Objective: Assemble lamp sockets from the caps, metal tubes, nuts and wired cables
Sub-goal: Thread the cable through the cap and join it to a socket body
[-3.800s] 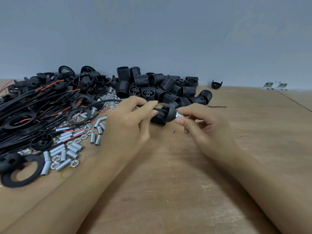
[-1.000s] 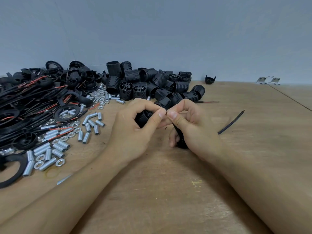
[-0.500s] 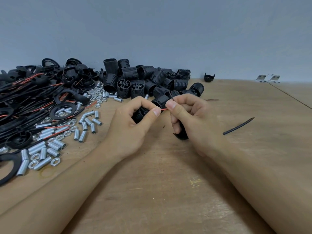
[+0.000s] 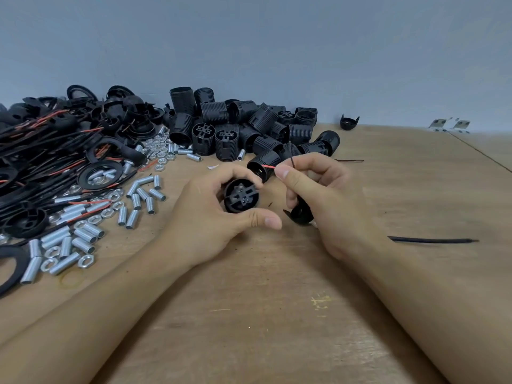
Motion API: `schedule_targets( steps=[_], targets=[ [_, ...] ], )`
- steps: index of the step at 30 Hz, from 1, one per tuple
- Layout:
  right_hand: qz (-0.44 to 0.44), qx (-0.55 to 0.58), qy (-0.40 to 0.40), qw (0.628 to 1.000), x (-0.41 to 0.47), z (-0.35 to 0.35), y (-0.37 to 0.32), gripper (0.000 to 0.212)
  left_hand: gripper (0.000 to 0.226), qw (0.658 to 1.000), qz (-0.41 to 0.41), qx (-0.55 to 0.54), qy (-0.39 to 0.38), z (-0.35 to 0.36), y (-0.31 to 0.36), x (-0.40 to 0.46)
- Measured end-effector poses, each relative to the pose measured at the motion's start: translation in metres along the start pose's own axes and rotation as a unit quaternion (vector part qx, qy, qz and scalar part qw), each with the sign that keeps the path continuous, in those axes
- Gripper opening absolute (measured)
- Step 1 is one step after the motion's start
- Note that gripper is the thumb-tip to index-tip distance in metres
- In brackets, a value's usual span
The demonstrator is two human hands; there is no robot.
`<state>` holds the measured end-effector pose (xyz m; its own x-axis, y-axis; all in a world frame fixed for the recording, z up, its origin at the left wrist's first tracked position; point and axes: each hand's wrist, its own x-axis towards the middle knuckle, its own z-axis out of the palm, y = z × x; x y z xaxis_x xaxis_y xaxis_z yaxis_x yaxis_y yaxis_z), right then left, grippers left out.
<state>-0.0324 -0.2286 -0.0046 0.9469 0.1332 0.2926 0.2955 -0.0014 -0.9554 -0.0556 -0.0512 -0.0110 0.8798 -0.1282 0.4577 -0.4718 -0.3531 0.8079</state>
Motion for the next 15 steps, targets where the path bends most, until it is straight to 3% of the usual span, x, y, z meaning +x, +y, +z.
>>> schedule_targets(
  steps=[3, 10, 15],
  targets=[
    [-0.028, -0.025, -0.012, 0.999, -0.005, -0.003, -0.005, 0.006, 0.050, 1.000, 0.021, 0.002, 0.005, 0.001, 0.000, 0.000],
    [-0.076, -0.065, -0.078, 0.992, -0.018, -0.003, -0.017, 0.006, 0.046, 0.999, -0.038, 0.014, -0.011, 0.005, 0.005, -0.007],
    [-0.095, -0.077, -0.106, 0.987, -0.023, 0.001, -0.020, 0.009, 0.050, 0.999, -0.008, 0.043, -0.022, 0.006, 0.008, -0.005]
  ],
)
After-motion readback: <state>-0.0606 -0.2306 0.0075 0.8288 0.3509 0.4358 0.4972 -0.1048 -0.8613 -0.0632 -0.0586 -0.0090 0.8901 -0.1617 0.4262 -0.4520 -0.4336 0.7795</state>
